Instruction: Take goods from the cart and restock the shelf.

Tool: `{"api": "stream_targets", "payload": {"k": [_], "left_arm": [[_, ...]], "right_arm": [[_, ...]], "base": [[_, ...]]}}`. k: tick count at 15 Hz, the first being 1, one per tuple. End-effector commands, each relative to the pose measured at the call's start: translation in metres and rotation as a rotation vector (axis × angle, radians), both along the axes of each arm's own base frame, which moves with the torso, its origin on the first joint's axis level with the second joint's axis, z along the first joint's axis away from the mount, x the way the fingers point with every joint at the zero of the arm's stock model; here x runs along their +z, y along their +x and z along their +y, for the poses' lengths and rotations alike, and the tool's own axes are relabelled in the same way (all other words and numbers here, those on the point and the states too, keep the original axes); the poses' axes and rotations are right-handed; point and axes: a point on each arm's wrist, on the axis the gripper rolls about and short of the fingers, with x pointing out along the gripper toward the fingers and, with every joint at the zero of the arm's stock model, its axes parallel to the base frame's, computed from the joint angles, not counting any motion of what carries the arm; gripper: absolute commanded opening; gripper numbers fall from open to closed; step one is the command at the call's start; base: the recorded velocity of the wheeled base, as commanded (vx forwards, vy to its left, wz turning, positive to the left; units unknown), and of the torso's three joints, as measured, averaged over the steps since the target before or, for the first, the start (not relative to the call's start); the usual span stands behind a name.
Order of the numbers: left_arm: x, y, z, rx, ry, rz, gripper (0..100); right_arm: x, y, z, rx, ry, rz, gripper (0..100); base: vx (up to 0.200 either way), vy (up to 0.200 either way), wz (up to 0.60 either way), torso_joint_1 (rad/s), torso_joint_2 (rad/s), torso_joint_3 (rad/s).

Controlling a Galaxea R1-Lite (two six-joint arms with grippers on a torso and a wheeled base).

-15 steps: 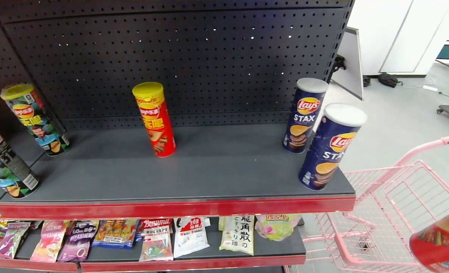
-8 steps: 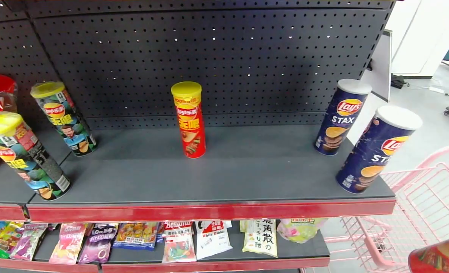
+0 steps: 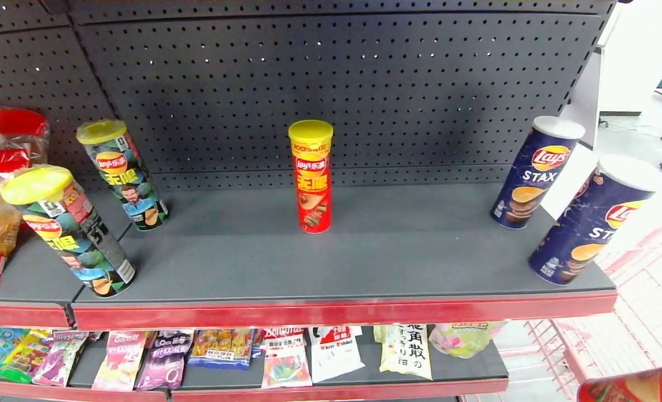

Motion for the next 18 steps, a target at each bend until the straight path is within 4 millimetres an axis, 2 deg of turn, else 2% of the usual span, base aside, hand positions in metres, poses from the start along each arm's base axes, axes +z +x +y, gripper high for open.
{"api": "stream_targets", "payload": {"k": [1, 5, 9, 13, 14, 15, 17, 18], "left_arm": [[0.000, 0.000, 0.000, 0.000, 0.000, 0.001, 100], [0.000, 0.000, 0.000, 0.000, 0.000, 0.001, 100], [0.000, 0.000, 0.000, 0.000, -0.004, 0.001, 100], [0.000, 0.000, 0.000, -0.014, 0.002, 0.000, 100], [0.010, -0.002, -0.001, -0.052, -0.002, -0.029, 100], [0.061, 0.002, -0.001, -0.106, -0.022, -0.037, 100], [0.128, 0.032, -0.003, -0.188, -0.071, 0.017, 100], [0.140, 0.051, -0.007, -0.279, -0.048, 0.073, 100]], "right_arm": [[-0.001, -0.002, 0.000, 0.005, -0.001, -0.013, 0], [0.001, -0.003, 0.001, 0.067, 0.007, -0.018, 0], [0.004, 0.000, 0.003, 0.160, 0.019, -0.006, 0], [0.002, 0.001, 0.003, 0.161, 0.019, 0.007, 0], [0.003, 0.001, 0.003, 0.164, 0.020, 0.007, 0], [0.004, 0.002, 0.004, 0.195, 0.022, 0.011, 0], [0.008, 0.008, 0.004, 0.233, 0.022, 0.038, 0], [0.014, 0.013, 0.004, 0.244, 0.023, 0.052, 0]], "base": [[0.200, 0.000, 0.00, -0.007, 0.00, -0.002], [0.200, 0.000, 0.00, 0.001, 0.00, 0.002], [0.000, 0.000, 0.00, 0.000, 0.00, 0.000], [0.000, 0.000, 0.00, 0.000, 0.00, 0.000], [0.000, 0.000, 0.00, 0.000, 0.00, 0.000], [0.000, 0.000, 0.00, 0.000, 0.00, 0.000], [0.000, 0.000, 0.00, 0.000, 0.00, 0.000], [0.000, 0.000, 0.00, 0.000, 0.00, 0.000]]}}
